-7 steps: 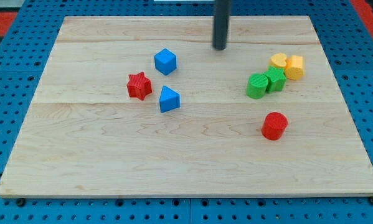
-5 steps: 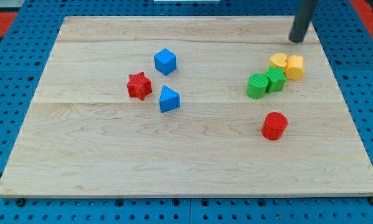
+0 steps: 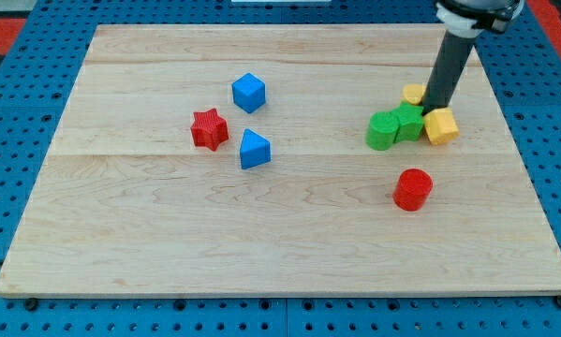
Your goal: Separate the green blocks and yellow blocks
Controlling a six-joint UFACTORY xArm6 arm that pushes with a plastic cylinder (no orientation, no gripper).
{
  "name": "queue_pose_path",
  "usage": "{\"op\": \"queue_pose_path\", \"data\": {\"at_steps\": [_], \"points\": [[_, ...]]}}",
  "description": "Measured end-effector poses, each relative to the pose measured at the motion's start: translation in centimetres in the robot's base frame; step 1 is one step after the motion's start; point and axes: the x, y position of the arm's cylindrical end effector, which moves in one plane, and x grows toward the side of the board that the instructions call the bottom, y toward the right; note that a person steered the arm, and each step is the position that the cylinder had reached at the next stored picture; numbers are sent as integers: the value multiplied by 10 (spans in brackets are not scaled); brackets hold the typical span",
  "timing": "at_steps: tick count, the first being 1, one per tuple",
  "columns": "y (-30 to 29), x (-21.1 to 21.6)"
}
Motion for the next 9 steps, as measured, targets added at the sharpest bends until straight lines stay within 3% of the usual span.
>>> {"op": "queue_pose_path", "data": {"at_steps": [1,2,3,5,7,9], "points": [[-24,30],[-44,23],[-39,-31],[25,-11],[0,33],[-34,11]]}}
